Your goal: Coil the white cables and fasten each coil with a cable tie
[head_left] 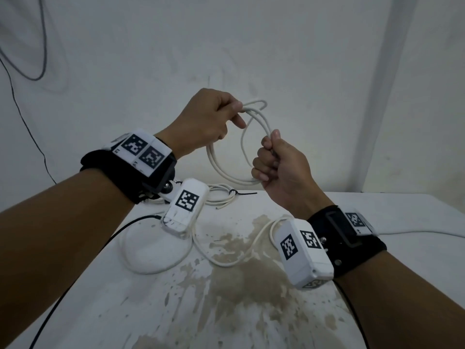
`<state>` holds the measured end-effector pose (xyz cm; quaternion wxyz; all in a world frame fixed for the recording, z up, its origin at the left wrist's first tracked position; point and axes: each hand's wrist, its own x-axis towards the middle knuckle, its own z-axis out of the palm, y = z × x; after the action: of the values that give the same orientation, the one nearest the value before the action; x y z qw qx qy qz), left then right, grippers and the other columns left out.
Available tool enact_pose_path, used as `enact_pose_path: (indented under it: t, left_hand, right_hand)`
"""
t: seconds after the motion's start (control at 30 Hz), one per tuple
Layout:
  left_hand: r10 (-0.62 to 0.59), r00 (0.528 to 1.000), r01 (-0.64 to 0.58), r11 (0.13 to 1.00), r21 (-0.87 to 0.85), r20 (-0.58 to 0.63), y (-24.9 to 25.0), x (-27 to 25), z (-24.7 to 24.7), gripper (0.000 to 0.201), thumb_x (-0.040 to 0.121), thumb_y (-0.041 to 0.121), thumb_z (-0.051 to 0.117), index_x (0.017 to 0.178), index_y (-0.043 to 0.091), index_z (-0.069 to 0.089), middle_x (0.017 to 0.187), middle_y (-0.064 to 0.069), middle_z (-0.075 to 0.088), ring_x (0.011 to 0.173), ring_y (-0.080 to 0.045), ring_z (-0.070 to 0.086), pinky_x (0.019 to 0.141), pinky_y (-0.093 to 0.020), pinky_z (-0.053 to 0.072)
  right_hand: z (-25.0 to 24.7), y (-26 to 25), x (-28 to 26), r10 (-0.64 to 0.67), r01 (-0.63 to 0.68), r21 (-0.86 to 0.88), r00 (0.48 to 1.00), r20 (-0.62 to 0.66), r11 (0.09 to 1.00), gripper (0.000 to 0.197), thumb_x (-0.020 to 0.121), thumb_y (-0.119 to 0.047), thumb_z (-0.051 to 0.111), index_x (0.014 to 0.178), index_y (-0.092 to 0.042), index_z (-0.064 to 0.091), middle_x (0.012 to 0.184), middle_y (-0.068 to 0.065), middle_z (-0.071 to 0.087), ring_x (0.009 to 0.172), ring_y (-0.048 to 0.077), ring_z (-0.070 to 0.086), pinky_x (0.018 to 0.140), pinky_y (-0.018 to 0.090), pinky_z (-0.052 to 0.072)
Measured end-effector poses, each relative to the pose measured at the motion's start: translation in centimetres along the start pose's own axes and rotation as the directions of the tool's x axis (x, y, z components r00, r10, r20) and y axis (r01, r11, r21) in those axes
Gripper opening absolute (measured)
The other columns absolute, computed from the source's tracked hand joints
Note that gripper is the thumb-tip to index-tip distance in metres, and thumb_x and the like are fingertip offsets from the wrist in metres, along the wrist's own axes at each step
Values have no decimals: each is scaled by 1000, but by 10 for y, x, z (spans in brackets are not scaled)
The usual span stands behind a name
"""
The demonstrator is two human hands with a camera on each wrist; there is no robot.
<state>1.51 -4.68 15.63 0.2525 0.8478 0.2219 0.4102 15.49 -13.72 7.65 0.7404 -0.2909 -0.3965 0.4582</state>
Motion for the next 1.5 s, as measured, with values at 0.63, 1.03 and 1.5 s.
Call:
enact_pose_path:
  t: [0.63,1.03,1.5]
  left_hand:
    - [-47,977,55,998,-36,210,-1,-2,0,24,101,19,51,89,14,71,67,2,62,50,-15,37,46,-25,33]
    - [4,996,-4,1000,-9,-86,-5,0,13,27,92,35,65,74,19,77,66,-13,42,61,-21,35,53,-19,33]
    - [75,988,-77,997,-6,-133,-6,-2,5,48,94,30,65,76,-15,63,62,-11,36,58,-21,30,52,-21,29]
  right_hand:
    - [-3,0,6,-16,-25,-220,983,-183,975,37,107,-35,40,74,-18,45,50,-7,27,43,10,21,41,22,24]
    - [7,-3,1,-118,64,-563,991,-60,824,40,105,-35,44,76,-12,56,45,-8,34,42,11,31,49,25,38]
    - [14,-42,23,-386,260,-917,913,131,303,24,97,-25,59,82,-14,75,71,-4,70,66,9,61,71,31,51]
